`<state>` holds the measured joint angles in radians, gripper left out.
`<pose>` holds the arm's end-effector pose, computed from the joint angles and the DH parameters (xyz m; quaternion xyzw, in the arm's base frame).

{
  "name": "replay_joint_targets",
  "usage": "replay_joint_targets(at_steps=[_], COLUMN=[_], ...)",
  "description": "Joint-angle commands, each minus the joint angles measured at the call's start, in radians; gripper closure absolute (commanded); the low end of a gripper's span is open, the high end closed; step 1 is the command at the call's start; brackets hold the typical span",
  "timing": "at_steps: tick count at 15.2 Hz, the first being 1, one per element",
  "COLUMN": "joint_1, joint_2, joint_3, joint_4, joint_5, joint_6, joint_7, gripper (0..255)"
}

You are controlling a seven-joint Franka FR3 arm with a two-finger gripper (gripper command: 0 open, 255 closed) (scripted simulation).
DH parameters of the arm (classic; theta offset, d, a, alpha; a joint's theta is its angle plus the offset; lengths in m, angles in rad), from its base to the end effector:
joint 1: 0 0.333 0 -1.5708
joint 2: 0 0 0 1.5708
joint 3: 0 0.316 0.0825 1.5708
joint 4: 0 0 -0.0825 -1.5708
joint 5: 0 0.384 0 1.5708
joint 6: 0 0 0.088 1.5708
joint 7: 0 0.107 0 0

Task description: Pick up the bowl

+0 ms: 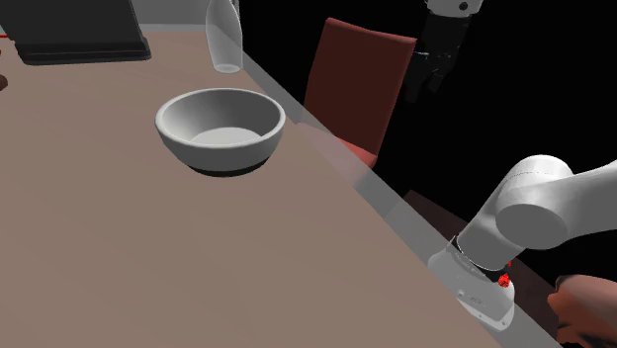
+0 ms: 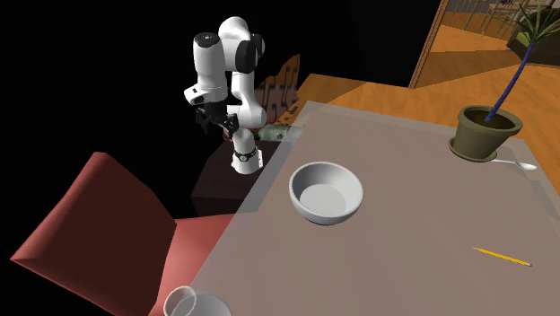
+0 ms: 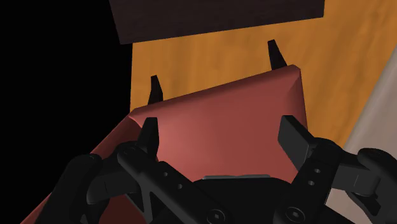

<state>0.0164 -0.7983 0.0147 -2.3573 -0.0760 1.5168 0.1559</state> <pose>0.2977 0.0022 0.5894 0.9967 -0.0659 -0.0171 0.0450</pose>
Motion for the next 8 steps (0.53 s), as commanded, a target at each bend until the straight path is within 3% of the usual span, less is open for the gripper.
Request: replay_joint_targets(at_steps=[1, 8], joint_1=[0.000, 0.042], joint_2=[0.000, 0.149], joint_3=[0.000, 0.085], joint_4=[0.000, 0.068], joint_5=[0.000, 0.125], joint_6=[0.000, 0.105], joint_7=[0.000, 0.126], gripper=[0, 0])
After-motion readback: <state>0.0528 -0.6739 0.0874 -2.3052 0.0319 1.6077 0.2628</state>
